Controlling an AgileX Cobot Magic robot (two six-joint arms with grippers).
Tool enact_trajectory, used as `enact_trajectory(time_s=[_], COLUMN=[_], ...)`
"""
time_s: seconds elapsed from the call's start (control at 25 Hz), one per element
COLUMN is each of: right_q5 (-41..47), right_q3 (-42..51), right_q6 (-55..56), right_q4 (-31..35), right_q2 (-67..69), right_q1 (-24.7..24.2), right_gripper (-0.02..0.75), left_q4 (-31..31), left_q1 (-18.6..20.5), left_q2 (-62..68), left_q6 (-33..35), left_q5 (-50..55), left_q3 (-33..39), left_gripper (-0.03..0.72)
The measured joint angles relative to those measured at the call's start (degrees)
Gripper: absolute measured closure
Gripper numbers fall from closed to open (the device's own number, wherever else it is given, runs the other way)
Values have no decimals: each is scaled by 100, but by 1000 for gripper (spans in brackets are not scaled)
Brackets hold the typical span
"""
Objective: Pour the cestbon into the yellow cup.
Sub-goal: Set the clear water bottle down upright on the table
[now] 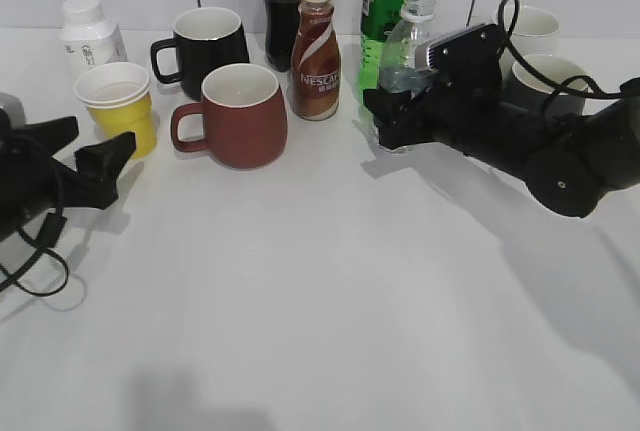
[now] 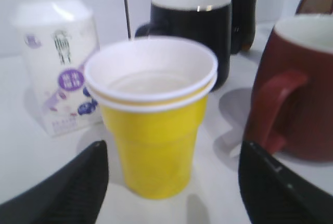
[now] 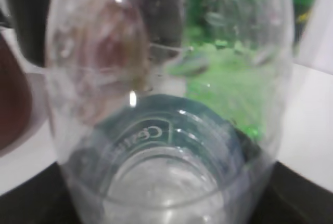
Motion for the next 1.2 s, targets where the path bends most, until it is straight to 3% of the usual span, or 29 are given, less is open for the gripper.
enact_trajectory(time_s=[0.24, 0.4, 0.52, 1.2], right_q5=[-155, -198, -180, 26], right_q3=[0, 62, 64, 1084], right_q6=[234, 387, 412, 625], right_q4=[-209, -191, -137, 55], right_q2=[34, 34, 34, -514], right_q1=[0, 0, 0, 0], right_gripper=[269, 132, 91, 90], left_q4=[24, 190, 233, 677], left_q1=[0, 0, 0, 0], left_q2=[-557, -877, -1092, -2452], left_q6=[0, -5, -62, -1168], left_q5=[2, -4, 136, 1823], left_q3=[201, 232, 238, 242], left_gripper=[99, 99, 99, 105])
